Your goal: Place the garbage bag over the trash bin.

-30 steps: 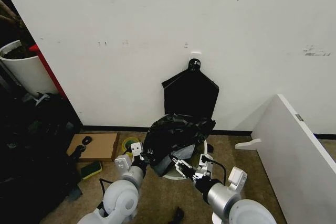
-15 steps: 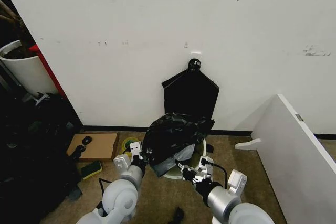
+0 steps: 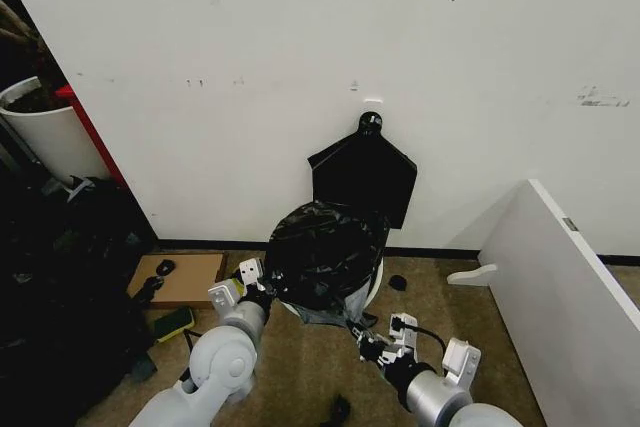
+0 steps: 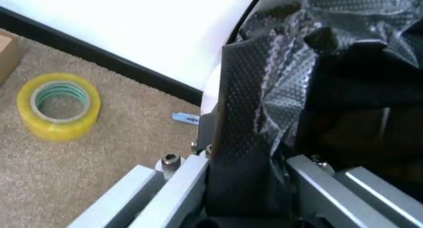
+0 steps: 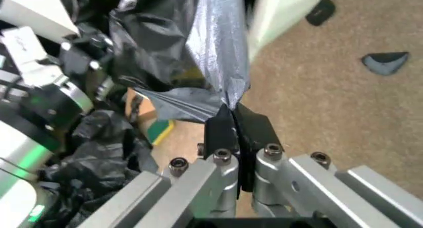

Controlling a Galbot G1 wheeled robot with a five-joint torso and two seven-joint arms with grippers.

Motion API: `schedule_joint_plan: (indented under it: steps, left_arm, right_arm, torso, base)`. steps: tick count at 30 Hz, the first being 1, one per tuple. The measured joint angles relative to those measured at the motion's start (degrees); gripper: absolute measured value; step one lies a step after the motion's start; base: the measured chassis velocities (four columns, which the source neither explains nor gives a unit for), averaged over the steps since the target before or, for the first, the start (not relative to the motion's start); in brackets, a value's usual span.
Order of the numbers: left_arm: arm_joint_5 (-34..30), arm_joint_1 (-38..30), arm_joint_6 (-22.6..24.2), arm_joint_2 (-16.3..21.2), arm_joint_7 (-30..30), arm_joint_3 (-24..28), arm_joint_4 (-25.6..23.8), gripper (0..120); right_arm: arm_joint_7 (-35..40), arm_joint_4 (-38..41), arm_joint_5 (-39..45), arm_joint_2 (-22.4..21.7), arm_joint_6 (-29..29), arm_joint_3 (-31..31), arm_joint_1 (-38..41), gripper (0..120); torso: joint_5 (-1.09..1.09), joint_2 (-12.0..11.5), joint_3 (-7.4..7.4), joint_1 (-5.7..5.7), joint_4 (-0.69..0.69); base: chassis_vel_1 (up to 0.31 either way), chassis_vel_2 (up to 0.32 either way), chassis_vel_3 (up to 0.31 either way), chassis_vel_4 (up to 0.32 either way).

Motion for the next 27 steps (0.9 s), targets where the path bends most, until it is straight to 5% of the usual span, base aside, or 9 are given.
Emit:
schedule_joint_plan:
  steps: [27]
  left_arm:
    - [-10.81, 1.57, 3.05, 1.89, -3.10, -0.79, -4.52, 0]
  right_arm:
    - [-0.58, -11.80, -6.24, 0.64, 0.64, 1.03, 5.12, 0]
  torso:
    - [0.00, 0.00, 0.00, 0.00, 0.00]
  base:
    - [0.000, 0.000, 0.000, 0.000]
